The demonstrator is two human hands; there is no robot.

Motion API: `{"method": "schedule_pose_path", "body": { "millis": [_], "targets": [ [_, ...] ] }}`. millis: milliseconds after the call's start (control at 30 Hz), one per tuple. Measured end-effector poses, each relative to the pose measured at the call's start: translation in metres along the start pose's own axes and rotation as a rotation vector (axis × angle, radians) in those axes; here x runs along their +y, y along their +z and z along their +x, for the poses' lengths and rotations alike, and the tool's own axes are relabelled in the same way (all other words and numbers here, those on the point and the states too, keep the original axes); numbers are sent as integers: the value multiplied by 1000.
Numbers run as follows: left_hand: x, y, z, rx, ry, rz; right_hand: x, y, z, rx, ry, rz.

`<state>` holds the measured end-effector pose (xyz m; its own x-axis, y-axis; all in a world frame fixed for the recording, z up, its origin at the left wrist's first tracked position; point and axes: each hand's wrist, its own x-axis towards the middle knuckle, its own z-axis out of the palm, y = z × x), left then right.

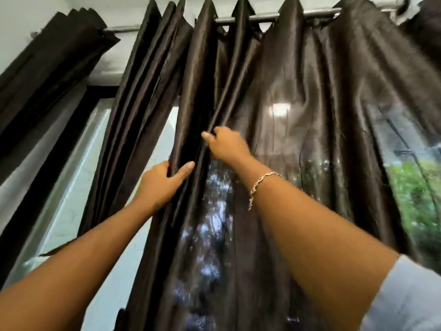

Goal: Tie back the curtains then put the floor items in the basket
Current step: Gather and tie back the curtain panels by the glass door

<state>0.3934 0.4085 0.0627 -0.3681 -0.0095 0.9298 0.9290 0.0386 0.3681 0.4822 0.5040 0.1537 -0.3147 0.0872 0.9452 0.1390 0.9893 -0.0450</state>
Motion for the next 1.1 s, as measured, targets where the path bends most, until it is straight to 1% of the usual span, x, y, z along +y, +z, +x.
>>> {"method": "schedule_pose_path", "body": {
  "millis": [100, 200, 267, 333, 400, 467, 533, 567, 667, 733, 833, 933, 1000, 1100],
  "targets": [
    [4, 8, -1, -13, -29, -11, 37, -34, -17, 199, 10, -172],
    [7, 17, -4, 1, -60, 40, 74, -63, -31, 349, 34, -325],
    [7, 22, -4, 21, -81, 102, 96, -78, -36, 463, 93, -410],
    [4, 25, -4, 54, -101, 169, 115, -92, -38, 501, 226, -482],
    [1, 26, -4, 87, -119, 217, 130, -104, -41, 468, 381, -455],
    [-3, 28, -5, 91, -138, 238, 144, -116, -43, 375, 502, -301],
    [-9, 30, -7, 67, -159, 231, 153, -121, -43, 236, 578, -123],
    [-11, 32, -7, 49, -165, 222, 154, -121, -43, 179, 578, -91],
    [-17, 36, -5, 16, -172, 181, 146, -109, -42, 144, 476, -205],
    [-17, 38, -5, 10, -177, 162, 133, -93, -39, 133, 401, -236],
    [-17, 37, -6, -7, -175, 112, 107, -64, -30, 149, 320, -215],
    [-20, 29, -5, 3, -170, 70, 77, -38, -14, 157, 280, -183],
    [-22, 21, -5, 19, -167, 30, 53, -23, -5, 138, 246, -137],
    [-24, 6, -4, -8, -143, -63, 16, -1, 6, 90, 180, -63]
  ]
}}
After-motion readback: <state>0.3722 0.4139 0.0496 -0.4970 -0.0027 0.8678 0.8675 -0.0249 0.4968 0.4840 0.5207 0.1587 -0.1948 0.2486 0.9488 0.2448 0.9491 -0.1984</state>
